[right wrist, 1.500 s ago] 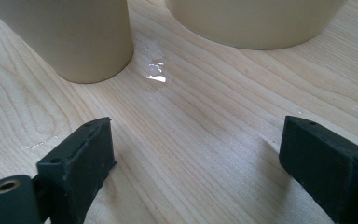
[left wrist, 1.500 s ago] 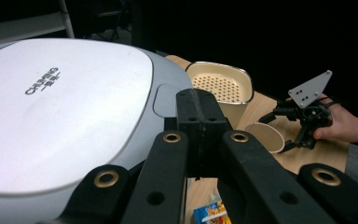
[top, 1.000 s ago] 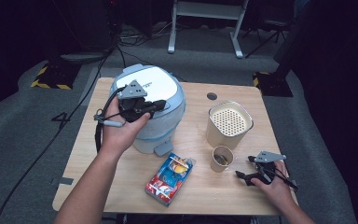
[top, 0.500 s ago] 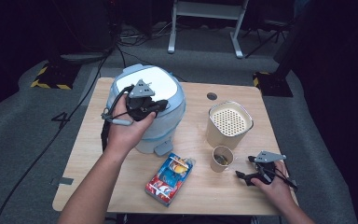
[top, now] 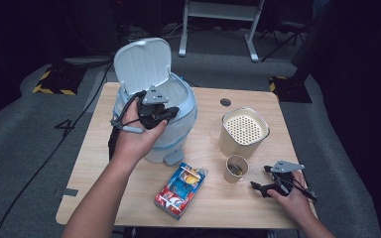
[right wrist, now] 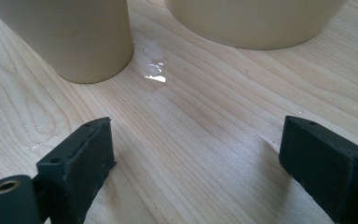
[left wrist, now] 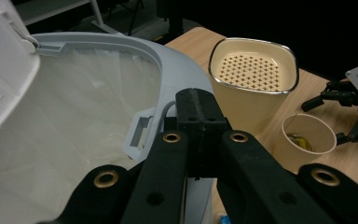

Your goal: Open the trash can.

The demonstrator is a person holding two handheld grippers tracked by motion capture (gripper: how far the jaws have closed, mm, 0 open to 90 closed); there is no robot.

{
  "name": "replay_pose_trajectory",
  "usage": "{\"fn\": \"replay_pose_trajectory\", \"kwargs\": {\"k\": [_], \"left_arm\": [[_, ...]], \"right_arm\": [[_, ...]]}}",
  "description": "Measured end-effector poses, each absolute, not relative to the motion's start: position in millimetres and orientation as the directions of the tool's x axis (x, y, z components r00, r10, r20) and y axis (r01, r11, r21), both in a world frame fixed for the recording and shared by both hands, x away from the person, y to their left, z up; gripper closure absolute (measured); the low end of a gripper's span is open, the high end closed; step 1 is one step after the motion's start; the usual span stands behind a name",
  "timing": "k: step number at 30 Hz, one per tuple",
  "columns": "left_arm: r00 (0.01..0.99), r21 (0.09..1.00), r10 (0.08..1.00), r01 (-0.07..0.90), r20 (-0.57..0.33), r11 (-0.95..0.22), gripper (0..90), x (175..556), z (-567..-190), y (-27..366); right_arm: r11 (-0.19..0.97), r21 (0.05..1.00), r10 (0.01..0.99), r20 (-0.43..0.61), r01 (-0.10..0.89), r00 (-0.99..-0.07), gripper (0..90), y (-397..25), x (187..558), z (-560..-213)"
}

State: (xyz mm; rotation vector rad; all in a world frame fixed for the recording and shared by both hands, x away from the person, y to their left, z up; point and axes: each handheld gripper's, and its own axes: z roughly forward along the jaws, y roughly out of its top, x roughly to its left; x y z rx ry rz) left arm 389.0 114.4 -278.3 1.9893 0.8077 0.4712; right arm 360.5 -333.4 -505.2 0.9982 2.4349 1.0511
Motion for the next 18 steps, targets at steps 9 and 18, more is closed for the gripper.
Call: {"fn": "replay_pose_trajectory", "kwargs": {"k": [9,18], "left_arm": [[0.749,0.909,0.659,0.319,-0.067,-0.270,74.6,383,-278,125],[0.780,0.915,0.623,0.293,-0.061,-0.277,44.9,359,-275,127]], "right_arm": [[0.489,0.729,0.703,-0.005,0.478,-0.711,10.0,-333,361,-505],[0.489,0.729,0.703,-0.005,0.478,-0.711,10.0,-333,361,-505]]}}
